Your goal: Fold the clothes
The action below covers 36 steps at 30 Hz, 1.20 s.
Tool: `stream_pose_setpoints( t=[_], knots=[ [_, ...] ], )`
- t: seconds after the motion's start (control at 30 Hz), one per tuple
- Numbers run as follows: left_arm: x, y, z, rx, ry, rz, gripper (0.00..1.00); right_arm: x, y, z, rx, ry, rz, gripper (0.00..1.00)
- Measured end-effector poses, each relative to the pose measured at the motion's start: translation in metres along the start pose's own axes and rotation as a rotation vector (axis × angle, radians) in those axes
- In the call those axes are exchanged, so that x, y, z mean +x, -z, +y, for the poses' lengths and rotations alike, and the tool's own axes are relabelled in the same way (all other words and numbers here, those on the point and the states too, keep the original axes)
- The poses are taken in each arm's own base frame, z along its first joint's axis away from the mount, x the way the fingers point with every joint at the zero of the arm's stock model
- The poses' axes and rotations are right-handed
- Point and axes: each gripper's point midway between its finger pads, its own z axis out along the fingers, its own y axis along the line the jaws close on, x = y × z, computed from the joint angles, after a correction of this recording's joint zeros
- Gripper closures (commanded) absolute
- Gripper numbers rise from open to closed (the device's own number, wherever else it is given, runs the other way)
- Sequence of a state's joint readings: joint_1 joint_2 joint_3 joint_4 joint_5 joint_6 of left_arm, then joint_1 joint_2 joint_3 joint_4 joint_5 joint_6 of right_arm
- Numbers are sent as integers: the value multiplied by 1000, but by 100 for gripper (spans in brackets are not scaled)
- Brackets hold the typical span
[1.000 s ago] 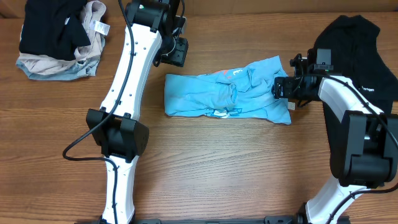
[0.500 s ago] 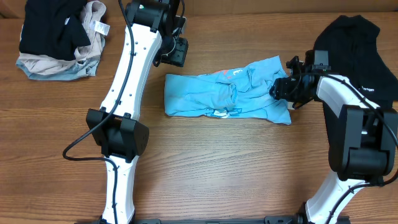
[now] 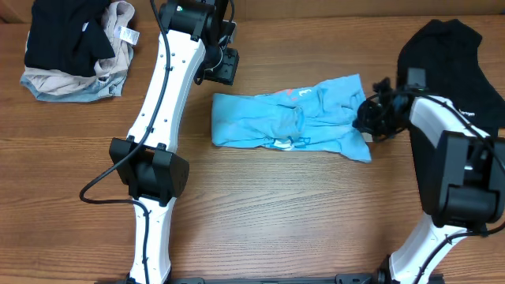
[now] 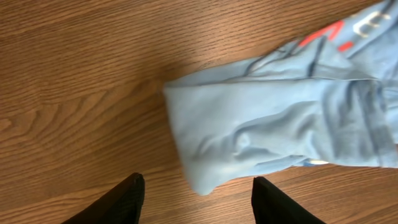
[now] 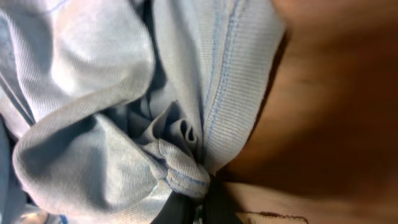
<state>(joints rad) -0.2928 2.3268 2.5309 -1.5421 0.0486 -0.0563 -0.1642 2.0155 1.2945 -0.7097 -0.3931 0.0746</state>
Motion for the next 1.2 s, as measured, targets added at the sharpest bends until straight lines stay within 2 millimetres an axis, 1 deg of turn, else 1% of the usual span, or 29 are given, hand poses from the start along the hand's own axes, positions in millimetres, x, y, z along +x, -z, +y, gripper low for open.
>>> stream_pose_setpoints(
  t=[0.1,0.17,0.23,0.3,0.37,0.43,0.5,0.53,0.57,0.63,0.73,0.83,0.9,0.93,1.0,1.03,1.07,1.13,1.17,1.2],
  knots=[
    [0,0,1,-4,0,0,43,0,13,-23,15,-72,8,96],
    [0,0,2,-14,0,-1,42,-1,28,-39,27,-112,2,96],
    [0,0,5,-31,0,-2,41,-4,46,-47,37,-129,-18,96],
    [0,0,8,-46,0,-3,41,-9,67,-45,44,-116,-51,96],
    [-1,0,11,-65,-1,-4,39,-15,92,-33,44,-78,-89,96],
    [-1,1,14,-77,-2,-4,38,-19,108,-20,45,-41,-116,96],
    [-1,1,18,-87,4,-5,35,-21,120,-2,41,4,-137,96],
    [-1,1,20,-90,6,-5,34,-21,123,7,37,27,-141,96],
    [-1,1,23,-94,11,-5,33,-19,124,18,34,52,-139,96],
    [-1,1,27,-97,18,-5,32,-14,119,40,23,101,-126,96],
    [-2,2,35,-103,35,-6,30,1,102,82,2,186,-82,96],
    [-2,3,46,-109,56,-11,30,15,84,129,-17,280,-70,96],
    [-4,3,54,-114,71,-18,31,27,72,168,-32,344,-80,96],
    [-5,4,59,-118,80,-23,32,31,68,182,-37,368,-89,96],
    [-7,4,68,-123,97,-35,32,42,58,218,-44,421,-130,96],
    [-10,5,73,-125,106,-46,32,44,55,227,-47,433,-143,96],
    [-12,5,77,-127,114,-56,32,48,51,245,-58,458,-172,96],
    [-15,4,86,-132,130,-70,31,56,41,271,-79,493,-207,96],
    [-15,2,91,-134,137,-71,32,60,35,282,-89,504,-214,96],
    [-14,-2,94,-136,144,-64,31,62,27,289,-93,513,-221,93]
  ],
)
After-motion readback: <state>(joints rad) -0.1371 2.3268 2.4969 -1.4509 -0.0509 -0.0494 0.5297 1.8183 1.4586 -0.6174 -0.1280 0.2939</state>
